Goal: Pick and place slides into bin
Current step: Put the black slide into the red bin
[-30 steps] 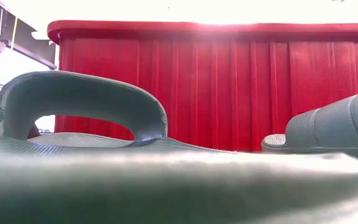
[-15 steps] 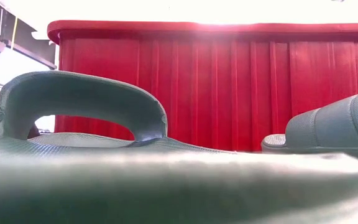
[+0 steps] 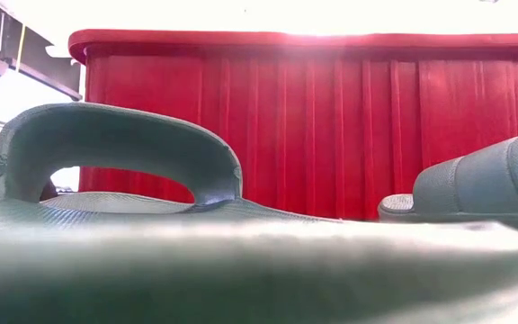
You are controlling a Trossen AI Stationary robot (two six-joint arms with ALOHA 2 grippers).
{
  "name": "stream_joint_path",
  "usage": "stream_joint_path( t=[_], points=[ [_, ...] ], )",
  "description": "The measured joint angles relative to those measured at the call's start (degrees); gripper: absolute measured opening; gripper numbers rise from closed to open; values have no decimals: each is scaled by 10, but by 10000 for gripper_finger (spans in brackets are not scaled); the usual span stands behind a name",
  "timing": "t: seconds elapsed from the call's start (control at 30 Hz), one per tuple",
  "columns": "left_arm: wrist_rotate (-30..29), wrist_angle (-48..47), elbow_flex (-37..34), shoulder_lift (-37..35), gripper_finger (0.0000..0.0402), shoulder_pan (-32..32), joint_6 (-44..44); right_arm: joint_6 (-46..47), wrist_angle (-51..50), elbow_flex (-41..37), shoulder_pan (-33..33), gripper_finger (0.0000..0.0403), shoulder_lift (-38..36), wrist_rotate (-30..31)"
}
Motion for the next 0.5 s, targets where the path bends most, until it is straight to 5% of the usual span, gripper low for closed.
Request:
stream_joint_path(
  t=[0.13, 0.3, 0.5],
  points=[
    [-108, 0, 0, -46, 0, -10, 4, -14, 64, 0, 65, 129, 38, 83],
    [-159, 0, 0, -87, 0, -9, 61, -26, 226, 0, 112, 129, 103, 200],
    [-216, 0, 0, -132, 0, -10, 113, 40, 375, 0, 124, 129, 186, 223]
  ],
)
